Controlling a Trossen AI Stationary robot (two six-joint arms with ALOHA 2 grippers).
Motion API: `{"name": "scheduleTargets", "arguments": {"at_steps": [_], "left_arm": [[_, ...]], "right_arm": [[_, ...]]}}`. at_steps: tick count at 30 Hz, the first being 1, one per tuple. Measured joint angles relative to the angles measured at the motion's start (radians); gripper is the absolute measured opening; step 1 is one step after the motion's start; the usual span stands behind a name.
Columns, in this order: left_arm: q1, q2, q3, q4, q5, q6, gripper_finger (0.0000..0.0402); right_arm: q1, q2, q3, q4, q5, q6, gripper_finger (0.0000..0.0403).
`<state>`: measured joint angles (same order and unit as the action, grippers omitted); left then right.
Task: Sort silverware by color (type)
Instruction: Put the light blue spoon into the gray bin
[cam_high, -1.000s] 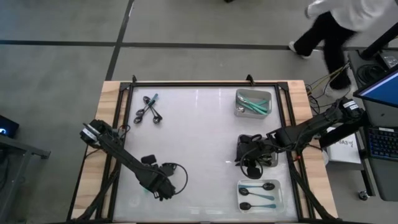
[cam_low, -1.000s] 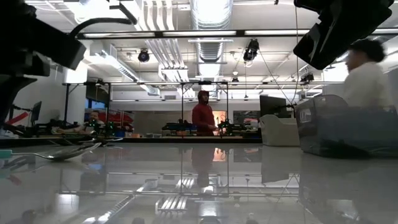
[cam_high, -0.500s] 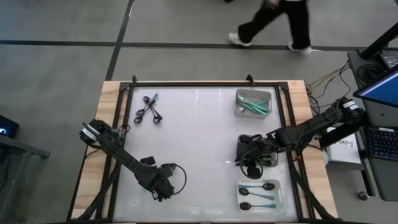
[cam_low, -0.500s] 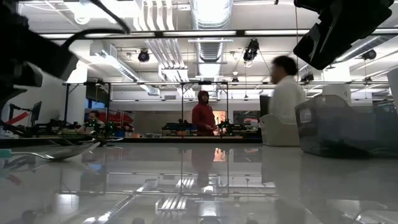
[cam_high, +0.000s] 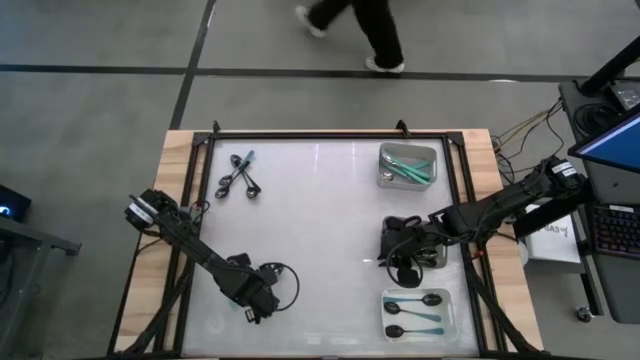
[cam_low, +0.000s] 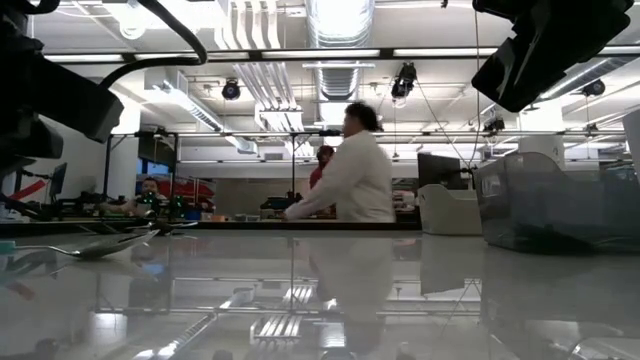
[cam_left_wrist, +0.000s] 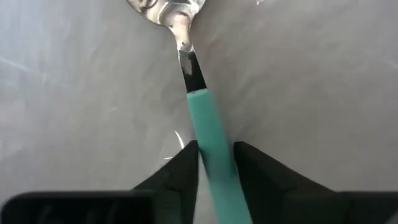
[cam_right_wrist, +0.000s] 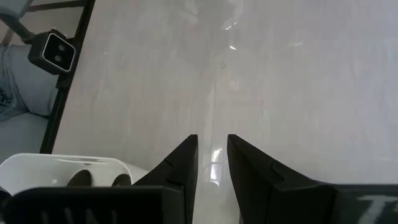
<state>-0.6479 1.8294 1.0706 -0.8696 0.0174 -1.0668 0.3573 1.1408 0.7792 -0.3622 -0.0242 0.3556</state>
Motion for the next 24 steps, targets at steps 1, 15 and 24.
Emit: {"name": "scheduleTargets", "arguments": {"at_steps": [1,15,24], "left_arm": [[0.002,-0.001,0.0,0.003,0.004,0.0,0.0074],[0.017,-0.019,0.032,-0.002,-0.022,0.007,0.0031],[0.11,-0.12,0.103,-0.016,-0.29,0.175,0.0031]], "right_arm": [[0.0,0.0,0.0,0.0,0.0,0.0,0.0077],[0.0,0.0,0.0,0.0,0.0,0.0,0.0077],[-0.003,0.0,0.0,0.01,0.168,0.001,0.0077]]}}
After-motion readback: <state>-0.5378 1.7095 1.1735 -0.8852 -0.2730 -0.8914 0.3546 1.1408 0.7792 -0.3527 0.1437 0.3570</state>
